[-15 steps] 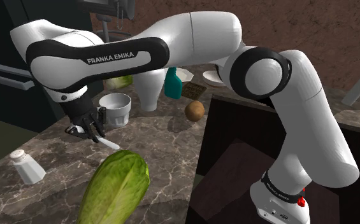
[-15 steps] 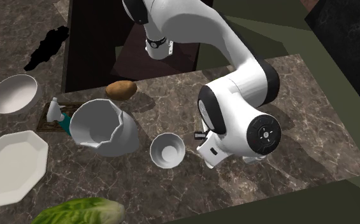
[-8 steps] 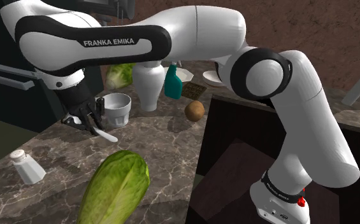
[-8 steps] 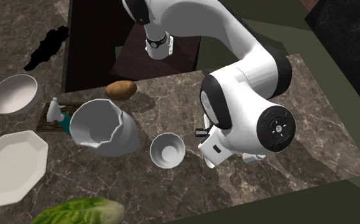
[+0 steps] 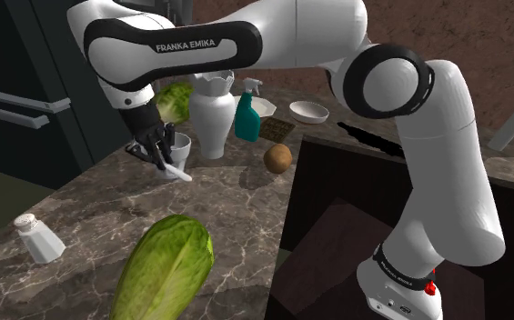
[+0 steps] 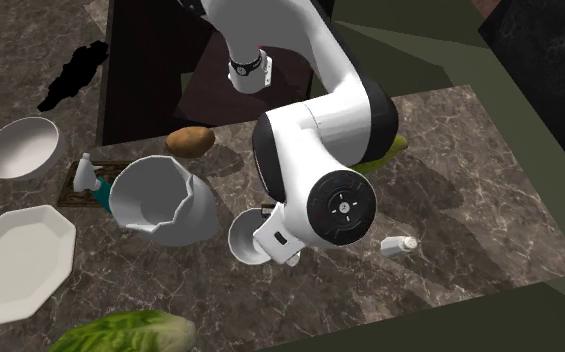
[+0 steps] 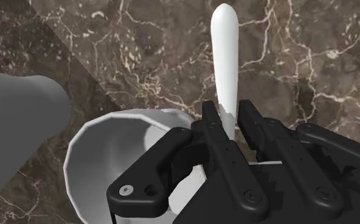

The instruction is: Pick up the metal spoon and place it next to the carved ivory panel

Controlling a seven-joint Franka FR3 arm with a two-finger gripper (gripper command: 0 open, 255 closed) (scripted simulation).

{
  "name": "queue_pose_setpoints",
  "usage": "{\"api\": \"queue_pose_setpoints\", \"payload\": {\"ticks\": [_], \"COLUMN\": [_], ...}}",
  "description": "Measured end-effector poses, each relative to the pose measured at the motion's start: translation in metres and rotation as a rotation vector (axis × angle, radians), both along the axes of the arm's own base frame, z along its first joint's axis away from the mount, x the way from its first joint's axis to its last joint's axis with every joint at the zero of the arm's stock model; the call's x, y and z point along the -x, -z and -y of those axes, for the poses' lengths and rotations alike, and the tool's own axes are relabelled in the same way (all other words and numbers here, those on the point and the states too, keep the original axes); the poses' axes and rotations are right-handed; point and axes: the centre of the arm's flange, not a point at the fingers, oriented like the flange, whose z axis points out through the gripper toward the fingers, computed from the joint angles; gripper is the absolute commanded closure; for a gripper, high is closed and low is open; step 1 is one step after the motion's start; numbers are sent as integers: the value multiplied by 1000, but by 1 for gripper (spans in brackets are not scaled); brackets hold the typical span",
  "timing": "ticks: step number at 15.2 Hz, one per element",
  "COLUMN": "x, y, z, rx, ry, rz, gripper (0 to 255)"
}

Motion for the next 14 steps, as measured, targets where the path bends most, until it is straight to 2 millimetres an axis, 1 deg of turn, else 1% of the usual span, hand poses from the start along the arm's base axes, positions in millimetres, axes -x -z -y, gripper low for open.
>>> {"api": "queue_pose_setpoints", "payload": {"ticks": [1, 2, 5, 6, 7, 8, 9, 11, 14], "x": [-5, -7, -20, -20, -30, -31, -36, -45, -55], "y": [0, -4, -14, -14, -9, -4, -1, 1, 1], "z": [12, 23, 56, 69, 79, 95, 112, 143, 179], "rx": [0, -4, -12, -12, -7, -4, -3, 0, 0], "ry": [0, -3, -8, -8, -6, -4, -2, 0, 1], "rz": [0, 5, 18, 19, 12, 5, 3, 0, -1], "gripper": [255, 255, 255, 255, 255, 255, 255, 255, 255]}}
